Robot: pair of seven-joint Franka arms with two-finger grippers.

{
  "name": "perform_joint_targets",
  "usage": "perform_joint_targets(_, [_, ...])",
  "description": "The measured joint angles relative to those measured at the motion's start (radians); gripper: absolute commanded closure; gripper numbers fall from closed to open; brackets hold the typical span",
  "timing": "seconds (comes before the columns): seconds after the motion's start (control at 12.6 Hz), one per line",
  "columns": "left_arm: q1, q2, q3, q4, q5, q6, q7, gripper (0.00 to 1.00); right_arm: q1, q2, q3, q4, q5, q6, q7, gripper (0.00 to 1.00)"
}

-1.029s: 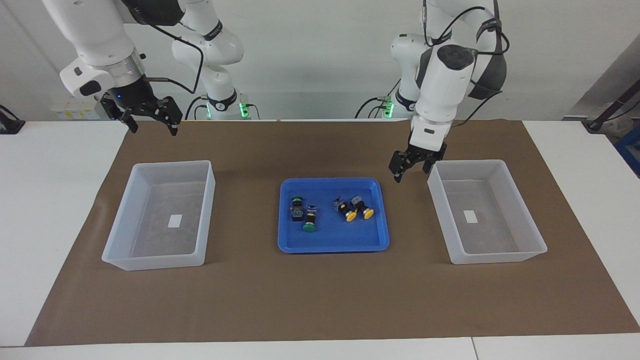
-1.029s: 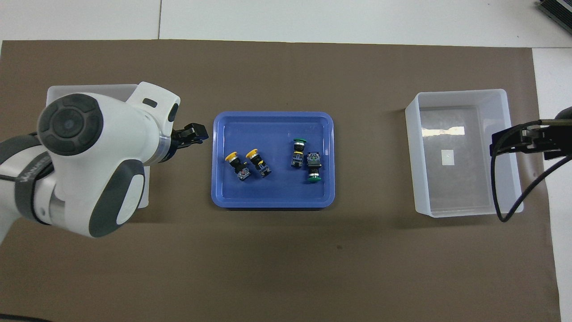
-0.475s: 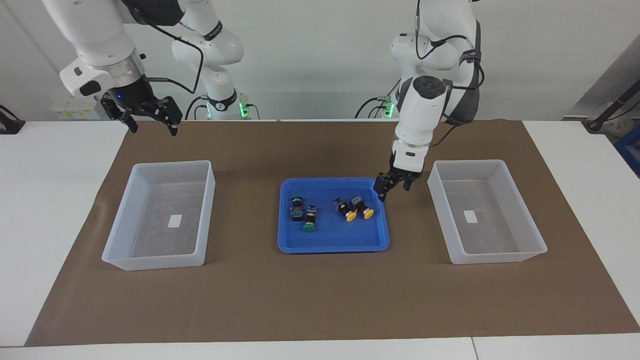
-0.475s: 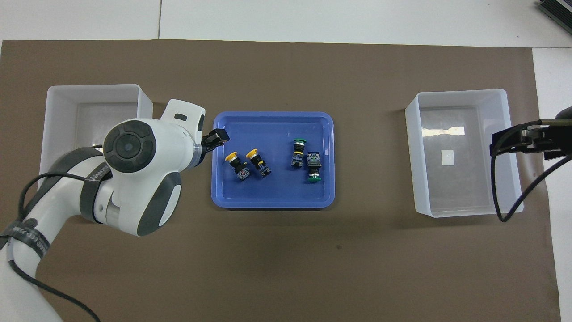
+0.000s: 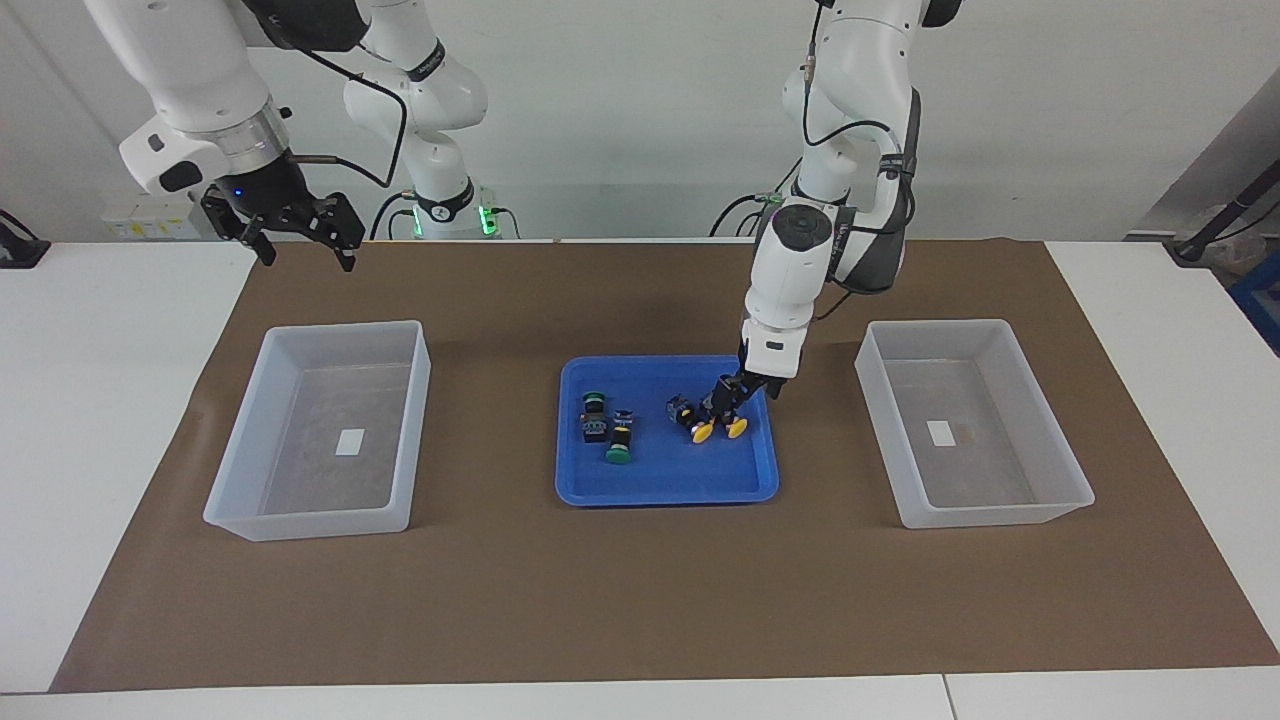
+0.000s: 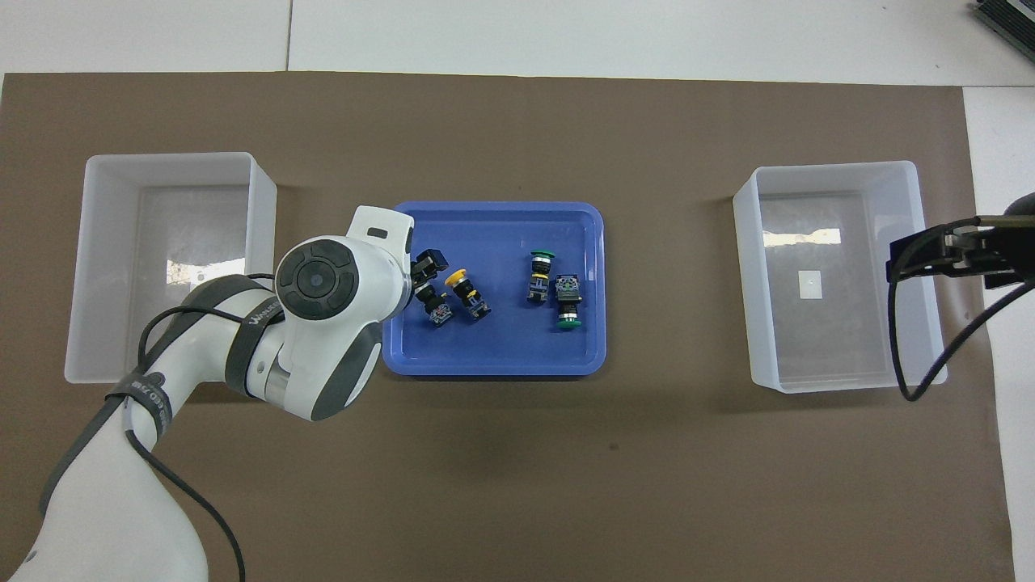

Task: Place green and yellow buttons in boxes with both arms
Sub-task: 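Grasp a yellow-capped button in the tray with the left gripper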

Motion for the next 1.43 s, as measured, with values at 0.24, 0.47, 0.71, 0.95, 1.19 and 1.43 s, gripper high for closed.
perform_joint_targets(0.24, [-0.017,0.033,0.001,0.001,0.001,0.023,-0.036,0.0,0.0,0.0,0.0,0.0,0.0,0.0,0.0,0.0])
perform_joint_targets(0.47, [-0.019,0.035,0.003,0.001,0.002,0.03,-0.087,0.0,0.0,0.0,0.0,0.0,0.0,0.0,0.0,0.0])
perform_joint_targets(0.71, [-0.025,0.039,0.004,0.001,0.005,0.044,-0.143,0.0,0.0,0.0,0.0,0.0,0.0,0.0,0.0,0.0])
perform_joint_targets(0.95, [-0.031,0.055,0.003,0.001,0.005,0.068,-0.172,0.0,0.0,0.0,0.0,0.0,0.0,0.0,0.0,0.0])
perform_joint_targets(1.19, [-0.035,0.076,0.004,0.001,0.005,0.092,-0.194,0.24,0.0,0.0,0.0,0.0,0.0,0.0,0.0,0.0])
perform_joint_targets(1.43, [-0.035,0.077,0.006,0.002,0.005,0.095,-0.207,0.91,0.0,0.0,0.0,0.0,0.0,0.0,0.0,0.0])
